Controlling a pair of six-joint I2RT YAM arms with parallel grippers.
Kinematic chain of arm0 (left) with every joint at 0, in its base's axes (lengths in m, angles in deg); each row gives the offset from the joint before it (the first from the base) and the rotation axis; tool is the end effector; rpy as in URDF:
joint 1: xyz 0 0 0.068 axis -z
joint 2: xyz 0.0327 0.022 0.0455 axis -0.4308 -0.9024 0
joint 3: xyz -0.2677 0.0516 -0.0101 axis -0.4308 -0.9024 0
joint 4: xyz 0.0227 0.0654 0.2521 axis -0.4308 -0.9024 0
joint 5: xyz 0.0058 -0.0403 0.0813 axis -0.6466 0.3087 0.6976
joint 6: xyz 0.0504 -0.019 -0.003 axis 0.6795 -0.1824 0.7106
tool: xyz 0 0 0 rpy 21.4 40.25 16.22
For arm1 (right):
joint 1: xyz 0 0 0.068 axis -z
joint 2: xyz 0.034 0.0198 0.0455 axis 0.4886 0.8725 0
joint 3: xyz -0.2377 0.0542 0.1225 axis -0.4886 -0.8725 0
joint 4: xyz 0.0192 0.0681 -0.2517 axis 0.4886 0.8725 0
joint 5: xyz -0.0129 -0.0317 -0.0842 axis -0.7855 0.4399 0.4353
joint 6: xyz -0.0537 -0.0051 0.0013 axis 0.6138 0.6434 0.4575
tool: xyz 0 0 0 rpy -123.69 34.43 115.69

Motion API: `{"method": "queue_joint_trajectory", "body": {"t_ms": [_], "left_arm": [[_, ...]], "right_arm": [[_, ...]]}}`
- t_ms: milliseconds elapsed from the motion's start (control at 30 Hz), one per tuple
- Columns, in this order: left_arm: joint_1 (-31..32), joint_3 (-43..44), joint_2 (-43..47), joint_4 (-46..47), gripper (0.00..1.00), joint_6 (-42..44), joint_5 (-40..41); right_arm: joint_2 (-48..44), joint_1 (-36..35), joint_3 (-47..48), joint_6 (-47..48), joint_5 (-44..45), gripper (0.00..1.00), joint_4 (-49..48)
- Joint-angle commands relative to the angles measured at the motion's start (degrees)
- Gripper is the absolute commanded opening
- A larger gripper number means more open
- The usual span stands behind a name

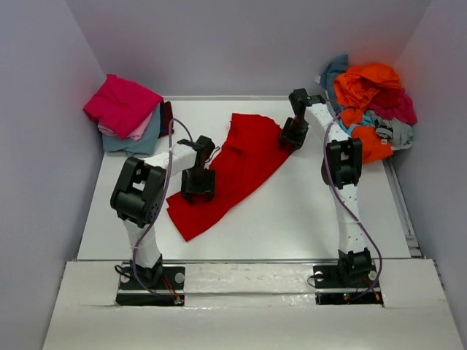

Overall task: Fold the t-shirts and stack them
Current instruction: Fold the tshirt

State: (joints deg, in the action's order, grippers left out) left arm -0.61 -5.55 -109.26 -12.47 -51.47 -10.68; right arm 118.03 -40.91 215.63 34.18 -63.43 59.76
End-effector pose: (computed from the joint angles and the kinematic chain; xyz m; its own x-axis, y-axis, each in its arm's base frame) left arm 0.3127 -0.1474 0.1587 -0.9904 0.0718 -0.1179 0.0844 0.9908 -0.1055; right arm 0.5014 0.1059 0.1722 -0.9109 0.3907 -0.1331 0.3665 0.9140 0.1742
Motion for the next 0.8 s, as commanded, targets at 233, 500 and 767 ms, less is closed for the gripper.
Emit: {"method": "queue_joint_trajectory", "body": {"t_ms": [233, 500, 767], "left_arm": [[8.9, -5.1, 6.4, -5.8, 0.75, -0.5, -7.5], [15.7, -6.3, 9.7, -5.4, 0.75, -1.5, -10.0], [20.4, -2.4, 9.0, -5.1, 0.74, 0.6, -11.1]], "right_arm": [[2.4, 0.2, 1.1, 7.2, -1.8, 0.5, -3.0], [2.0, 0.2, 0.0, 8.9, -2.4, 0.5, -4.3], [1.5, 0.2, -0.2, 9.3, -2.8, 0.5, -4.8]]}}
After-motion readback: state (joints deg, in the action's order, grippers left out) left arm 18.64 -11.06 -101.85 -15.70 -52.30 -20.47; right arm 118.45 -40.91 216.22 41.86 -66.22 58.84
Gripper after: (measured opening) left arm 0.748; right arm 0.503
